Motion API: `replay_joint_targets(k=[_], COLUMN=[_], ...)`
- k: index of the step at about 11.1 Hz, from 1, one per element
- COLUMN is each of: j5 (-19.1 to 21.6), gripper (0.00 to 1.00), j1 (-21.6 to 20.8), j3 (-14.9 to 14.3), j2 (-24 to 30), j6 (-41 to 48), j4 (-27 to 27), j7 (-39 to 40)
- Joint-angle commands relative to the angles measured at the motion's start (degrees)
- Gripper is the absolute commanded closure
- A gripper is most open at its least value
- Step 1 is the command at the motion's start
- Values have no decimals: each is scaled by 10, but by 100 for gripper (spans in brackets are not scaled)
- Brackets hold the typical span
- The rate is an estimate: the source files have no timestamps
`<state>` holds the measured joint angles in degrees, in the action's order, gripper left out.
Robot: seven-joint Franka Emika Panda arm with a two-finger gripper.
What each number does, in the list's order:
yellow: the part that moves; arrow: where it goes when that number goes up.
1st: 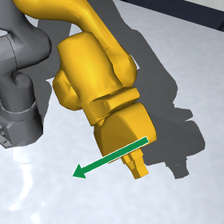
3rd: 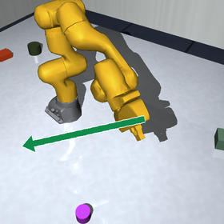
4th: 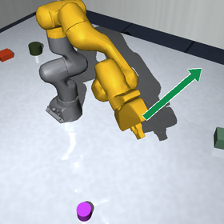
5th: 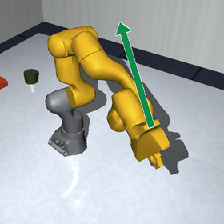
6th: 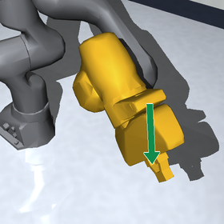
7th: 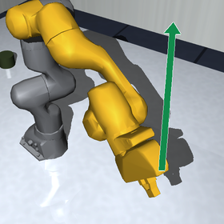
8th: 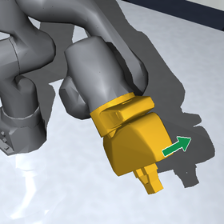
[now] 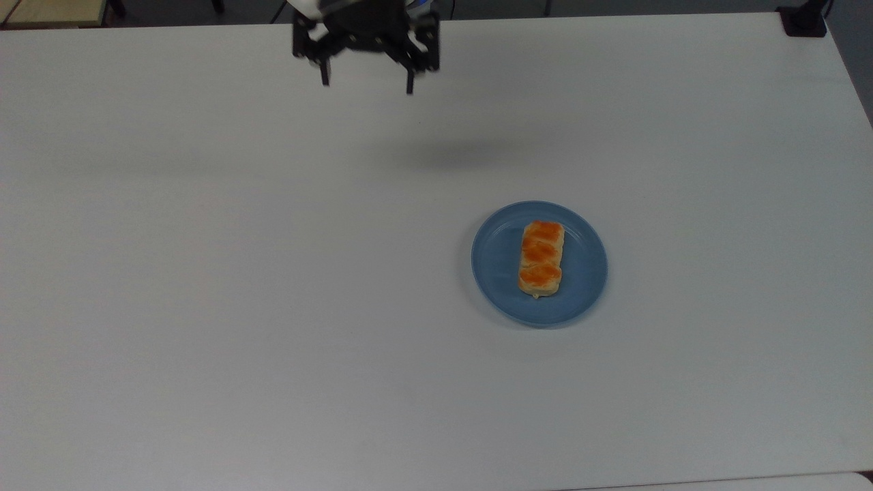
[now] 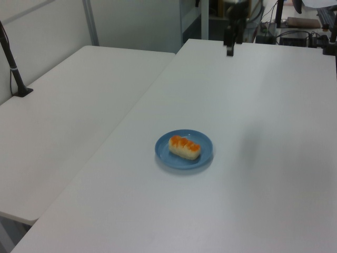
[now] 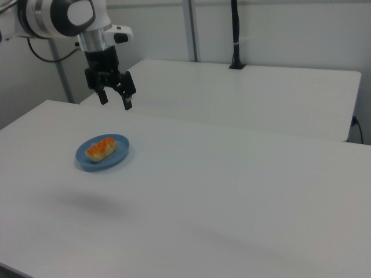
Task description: Put the bread on a plate
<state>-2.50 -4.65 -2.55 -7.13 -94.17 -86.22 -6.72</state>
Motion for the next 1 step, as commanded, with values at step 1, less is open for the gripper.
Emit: replay_joint_targets(k=[1], j5=[29], gripper=[0], j1=[18], j3=[7], j2=[36], j6=[5], j4=[-36], j7=[0])
